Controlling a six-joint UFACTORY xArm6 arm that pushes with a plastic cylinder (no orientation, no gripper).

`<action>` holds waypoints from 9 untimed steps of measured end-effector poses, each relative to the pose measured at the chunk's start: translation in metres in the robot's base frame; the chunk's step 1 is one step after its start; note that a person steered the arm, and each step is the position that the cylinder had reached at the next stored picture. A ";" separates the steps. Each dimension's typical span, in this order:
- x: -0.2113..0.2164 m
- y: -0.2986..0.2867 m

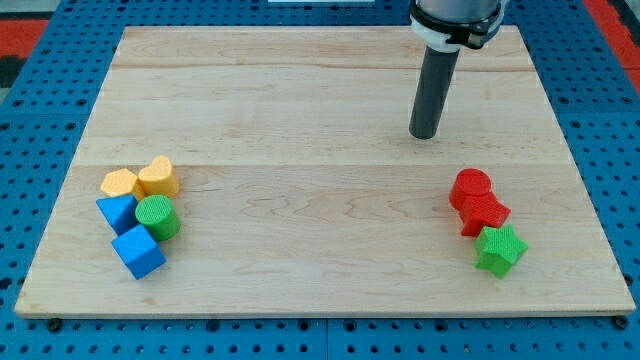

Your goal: Move green star towards bottom center

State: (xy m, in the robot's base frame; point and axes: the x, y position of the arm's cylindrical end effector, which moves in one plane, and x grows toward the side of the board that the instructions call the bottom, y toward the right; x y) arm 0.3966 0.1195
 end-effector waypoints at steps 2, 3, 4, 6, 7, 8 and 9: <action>0.002 0.000; 0.002 0.000; 0.011 0.038; 0.048 0.213; 0.067 0.225; 0.084 0.225; 0.084 0.223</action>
State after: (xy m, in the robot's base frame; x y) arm 0.4804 0.3423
